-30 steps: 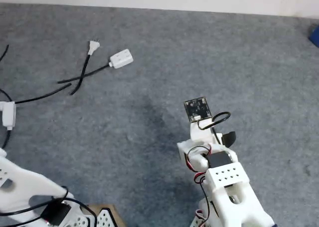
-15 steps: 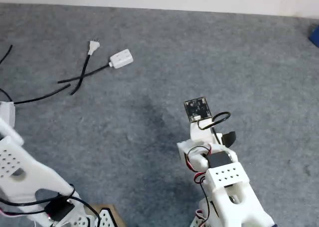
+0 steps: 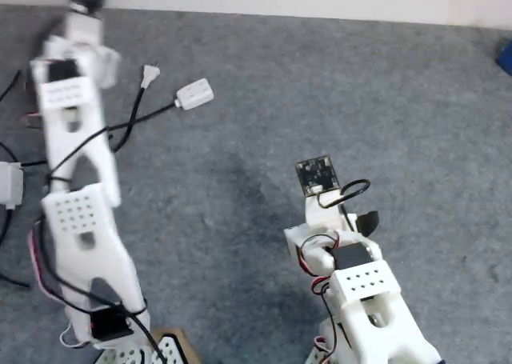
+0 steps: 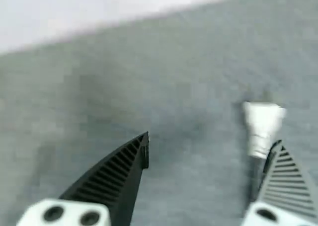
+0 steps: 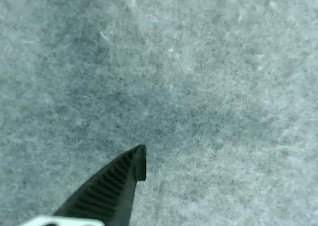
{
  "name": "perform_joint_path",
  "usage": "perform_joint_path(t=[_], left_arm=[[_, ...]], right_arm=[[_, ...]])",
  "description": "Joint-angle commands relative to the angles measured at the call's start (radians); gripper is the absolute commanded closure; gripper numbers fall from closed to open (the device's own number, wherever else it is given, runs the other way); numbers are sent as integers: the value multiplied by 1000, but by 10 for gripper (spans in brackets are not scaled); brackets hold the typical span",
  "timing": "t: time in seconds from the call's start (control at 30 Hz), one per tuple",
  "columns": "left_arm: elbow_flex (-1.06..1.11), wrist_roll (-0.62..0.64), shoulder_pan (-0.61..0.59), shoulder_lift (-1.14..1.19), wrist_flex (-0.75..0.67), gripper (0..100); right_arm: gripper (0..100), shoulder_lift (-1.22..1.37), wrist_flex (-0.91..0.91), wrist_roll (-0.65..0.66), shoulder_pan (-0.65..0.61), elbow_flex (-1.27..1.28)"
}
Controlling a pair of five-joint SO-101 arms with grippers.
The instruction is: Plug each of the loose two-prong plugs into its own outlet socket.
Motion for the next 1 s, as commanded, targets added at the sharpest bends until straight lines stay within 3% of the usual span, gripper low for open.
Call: perform_joint_path(t=[0.0,0.33,0.6,0.73,0.87,0.97], left_arm=[[-8,61,84,79,37,643],[-107,97,101,76,554,643],[-110,94,56,150,614,649],[-113,81,45,209,661,776],[-114,-69,65,211,760,998],[-131,-114,85,206,839,993]], right_arm=[[452,-13,-13,-2,7,-5],[452,-13,-13,0,7,-5],[452,-13,-13,0,7,-4],[452,-13,-13,0,7,-4],[452,-13,-13,0,7,-4],[452,-13,-13,0,7,-4]])
